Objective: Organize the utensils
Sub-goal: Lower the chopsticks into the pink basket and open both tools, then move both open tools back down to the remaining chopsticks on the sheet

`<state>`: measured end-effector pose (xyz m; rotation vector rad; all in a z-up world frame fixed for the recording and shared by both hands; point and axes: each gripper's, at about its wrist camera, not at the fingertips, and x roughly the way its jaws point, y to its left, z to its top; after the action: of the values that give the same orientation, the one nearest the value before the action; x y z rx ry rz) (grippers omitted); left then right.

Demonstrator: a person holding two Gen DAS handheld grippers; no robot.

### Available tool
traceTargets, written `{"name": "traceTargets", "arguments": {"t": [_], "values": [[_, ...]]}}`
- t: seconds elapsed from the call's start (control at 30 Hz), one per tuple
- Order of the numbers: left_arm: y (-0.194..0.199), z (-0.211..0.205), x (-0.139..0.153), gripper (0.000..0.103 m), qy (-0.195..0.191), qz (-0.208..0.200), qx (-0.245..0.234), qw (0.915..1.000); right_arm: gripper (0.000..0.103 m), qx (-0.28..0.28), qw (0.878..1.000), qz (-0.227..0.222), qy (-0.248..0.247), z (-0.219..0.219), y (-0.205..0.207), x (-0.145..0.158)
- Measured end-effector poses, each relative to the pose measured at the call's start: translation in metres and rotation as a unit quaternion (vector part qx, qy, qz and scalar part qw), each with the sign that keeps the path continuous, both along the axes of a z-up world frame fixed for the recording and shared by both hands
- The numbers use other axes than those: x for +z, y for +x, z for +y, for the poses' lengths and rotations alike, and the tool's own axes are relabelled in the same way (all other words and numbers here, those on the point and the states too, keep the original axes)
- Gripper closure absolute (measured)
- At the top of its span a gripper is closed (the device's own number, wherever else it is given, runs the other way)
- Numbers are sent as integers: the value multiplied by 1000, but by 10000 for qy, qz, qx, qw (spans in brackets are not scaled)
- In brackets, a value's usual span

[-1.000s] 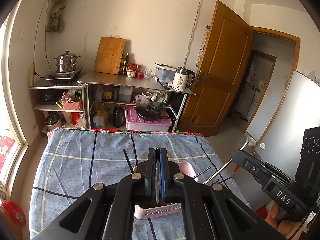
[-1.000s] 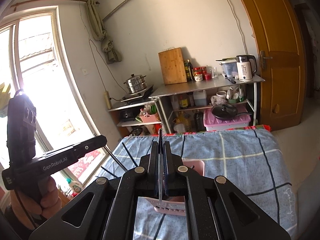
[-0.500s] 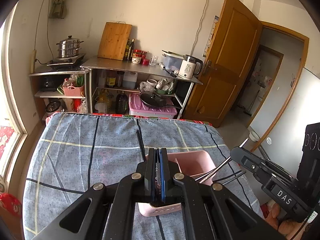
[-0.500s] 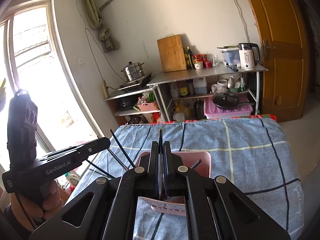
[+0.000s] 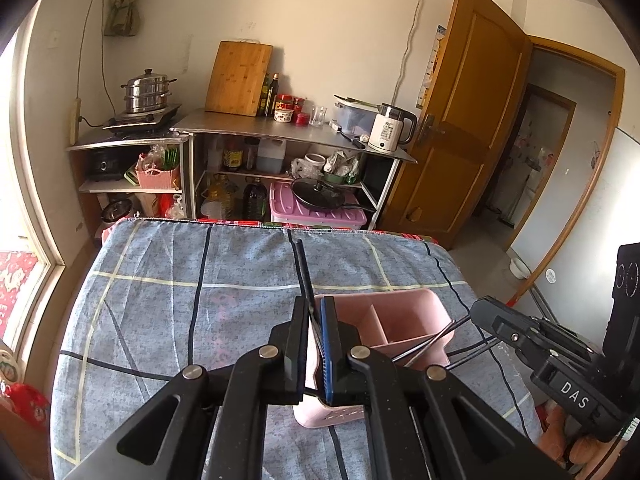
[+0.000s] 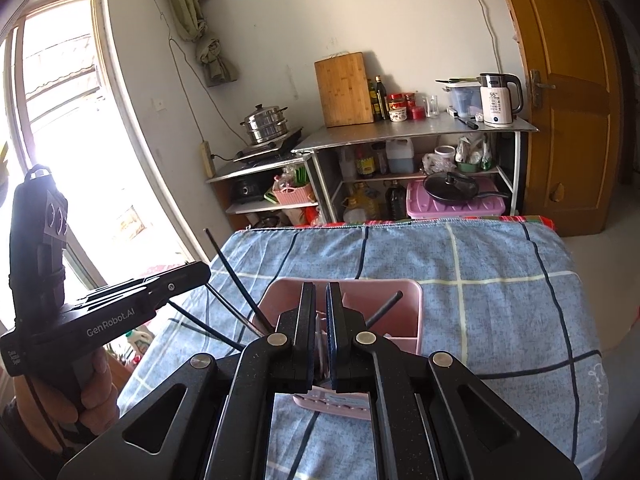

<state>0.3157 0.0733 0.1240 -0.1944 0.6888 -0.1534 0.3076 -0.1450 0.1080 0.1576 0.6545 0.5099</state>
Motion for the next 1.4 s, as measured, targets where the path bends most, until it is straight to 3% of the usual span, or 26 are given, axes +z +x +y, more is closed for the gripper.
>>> {"name": "traceTargets", "arguments": {"t": [0.33,0.7,0.97,1.4], "values": [[-26,7,16,90,35,-255,154,9995,96,-82,9998,-164,91,-15,-20,11],[-101,-9,13,90,12,-557,18,9984,96,-236,9993,-261,101,-49,-77,4],[-162,-32,-13,90,5,-650,-144,9978,96,-386,9990,-196,122,-72,-125,-16],[-224,-51,-79,90,-52,-123,-264,9996,96,-339,9990,295,-43,-86,-178,-73]]}}
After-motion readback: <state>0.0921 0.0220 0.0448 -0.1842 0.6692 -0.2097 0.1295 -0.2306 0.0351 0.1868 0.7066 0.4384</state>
